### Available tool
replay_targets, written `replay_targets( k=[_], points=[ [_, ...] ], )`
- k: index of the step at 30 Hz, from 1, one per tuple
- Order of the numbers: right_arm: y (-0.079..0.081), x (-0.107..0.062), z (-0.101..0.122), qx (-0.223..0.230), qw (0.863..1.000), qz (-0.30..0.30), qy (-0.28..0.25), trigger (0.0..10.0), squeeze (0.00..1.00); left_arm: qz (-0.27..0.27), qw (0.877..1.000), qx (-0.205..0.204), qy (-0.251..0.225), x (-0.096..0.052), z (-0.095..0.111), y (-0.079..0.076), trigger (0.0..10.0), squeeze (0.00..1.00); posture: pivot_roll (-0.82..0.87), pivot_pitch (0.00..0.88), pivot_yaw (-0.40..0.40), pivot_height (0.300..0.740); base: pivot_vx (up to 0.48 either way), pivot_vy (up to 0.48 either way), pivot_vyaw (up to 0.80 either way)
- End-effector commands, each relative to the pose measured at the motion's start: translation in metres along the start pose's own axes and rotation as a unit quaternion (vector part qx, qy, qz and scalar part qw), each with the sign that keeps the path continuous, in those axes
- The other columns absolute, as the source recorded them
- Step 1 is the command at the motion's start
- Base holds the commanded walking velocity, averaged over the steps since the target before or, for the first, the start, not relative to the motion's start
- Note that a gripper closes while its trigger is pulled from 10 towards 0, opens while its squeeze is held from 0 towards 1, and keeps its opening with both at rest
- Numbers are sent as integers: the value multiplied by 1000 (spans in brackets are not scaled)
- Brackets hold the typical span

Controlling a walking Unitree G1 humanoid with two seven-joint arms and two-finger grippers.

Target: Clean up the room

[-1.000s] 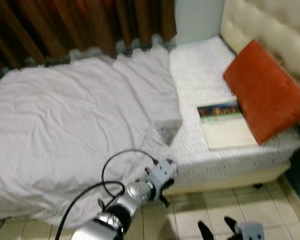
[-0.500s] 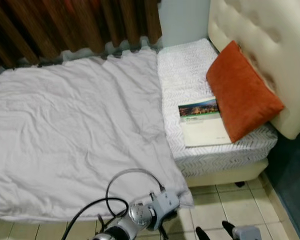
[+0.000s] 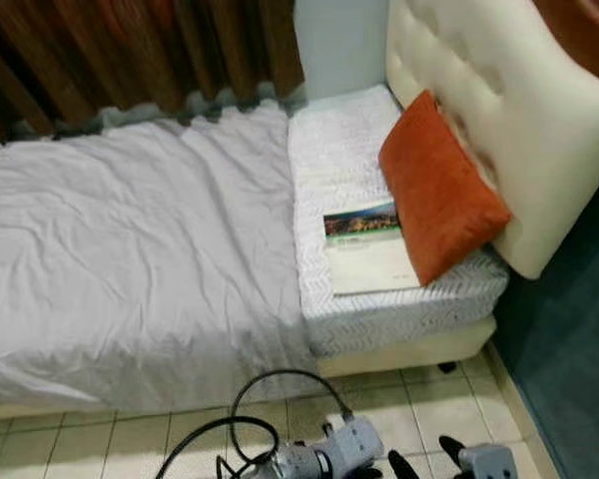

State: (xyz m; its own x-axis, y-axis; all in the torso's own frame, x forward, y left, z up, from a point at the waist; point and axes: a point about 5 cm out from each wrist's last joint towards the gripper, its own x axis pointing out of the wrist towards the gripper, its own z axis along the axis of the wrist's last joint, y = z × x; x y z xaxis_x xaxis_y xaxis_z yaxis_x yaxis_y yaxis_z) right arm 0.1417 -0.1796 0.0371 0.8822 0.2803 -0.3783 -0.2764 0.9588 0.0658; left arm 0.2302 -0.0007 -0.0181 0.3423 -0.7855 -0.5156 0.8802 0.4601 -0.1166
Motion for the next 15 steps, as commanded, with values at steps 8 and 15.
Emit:
replay_targets(
  k=[8,15],
  points=[
    [-23,36,38,40,992,-73,-98,10000,0,144,961,44,-232,-32,94,63,10000,1000,-172,16,84,740,0,0,0],
    [-23,66,56,44,985,-82,-143,10000,0,322,912,41,-249,-113,62,108,10000,1000,-56,0,42,740,0,0,0]
  ],
)
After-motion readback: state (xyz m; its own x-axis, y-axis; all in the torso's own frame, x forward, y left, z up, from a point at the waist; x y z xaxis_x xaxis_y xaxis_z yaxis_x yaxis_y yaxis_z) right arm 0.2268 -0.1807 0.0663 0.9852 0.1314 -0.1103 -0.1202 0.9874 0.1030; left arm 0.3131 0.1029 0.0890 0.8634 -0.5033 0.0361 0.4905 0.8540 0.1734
